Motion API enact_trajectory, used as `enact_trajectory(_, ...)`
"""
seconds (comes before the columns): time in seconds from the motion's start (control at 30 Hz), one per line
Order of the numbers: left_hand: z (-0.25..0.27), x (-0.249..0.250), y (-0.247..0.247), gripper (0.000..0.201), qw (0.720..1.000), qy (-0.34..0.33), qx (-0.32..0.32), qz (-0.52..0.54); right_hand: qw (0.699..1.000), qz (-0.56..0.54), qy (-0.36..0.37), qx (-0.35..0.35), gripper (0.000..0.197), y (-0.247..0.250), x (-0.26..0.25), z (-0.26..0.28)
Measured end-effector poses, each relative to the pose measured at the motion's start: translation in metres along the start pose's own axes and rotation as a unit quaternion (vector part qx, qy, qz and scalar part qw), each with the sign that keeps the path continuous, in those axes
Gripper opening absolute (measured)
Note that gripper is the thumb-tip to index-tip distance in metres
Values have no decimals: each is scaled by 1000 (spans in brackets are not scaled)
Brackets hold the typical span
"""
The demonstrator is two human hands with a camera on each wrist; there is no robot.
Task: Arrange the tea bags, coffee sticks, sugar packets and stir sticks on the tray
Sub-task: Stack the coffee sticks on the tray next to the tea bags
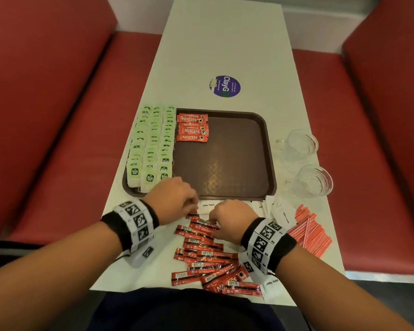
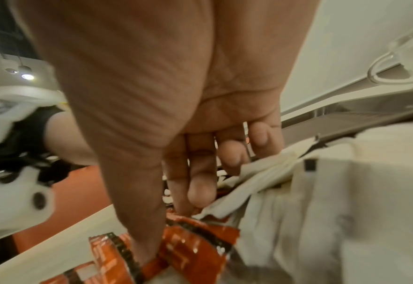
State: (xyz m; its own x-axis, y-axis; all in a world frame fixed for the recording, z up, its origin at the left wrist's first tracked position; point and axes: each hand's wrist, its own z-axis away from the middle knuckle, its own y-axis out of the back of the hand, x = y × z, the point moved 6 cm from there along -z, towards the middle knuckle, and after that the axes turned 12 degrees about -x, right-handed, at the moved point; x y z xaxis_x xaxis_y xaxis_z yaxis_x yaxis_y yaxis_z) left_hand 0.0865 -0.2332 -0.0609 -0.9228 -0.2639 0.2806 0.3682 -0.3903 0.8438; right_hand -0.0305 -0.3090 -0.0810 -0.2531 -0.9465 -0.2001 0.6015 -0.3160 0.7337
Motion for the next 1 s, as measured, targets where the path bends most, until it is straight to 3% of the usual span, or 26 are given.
enact_trajectory(0.17,22,4,-41,33,996,-25,-76,-49,999,30,-34,3,25,-7,-2,1)
enact_trajectory(0.47,29,0,-43,31,994,-45,-36,-93,999,10,-34,6,21,-7,-12,4)
enact_trajectory(0.57,31,-7,-42,27,997,-41,-30,-56,999,-25,-28,7,22,-7,-13,3)
enact_trajectory(0.73,38,-21,-28,19,999,-17,8,50,995,-98,-15,13,8,1,-9,8)
enact_trajectory(0.83,42,-28,-16,20,997,5,16,81,989,-147,-15,22,12,10,-3,13)
enact_trajectory(1.0,44,-30,3,18,992,6,52,116,969,-233,34,76,12,30,1,15)
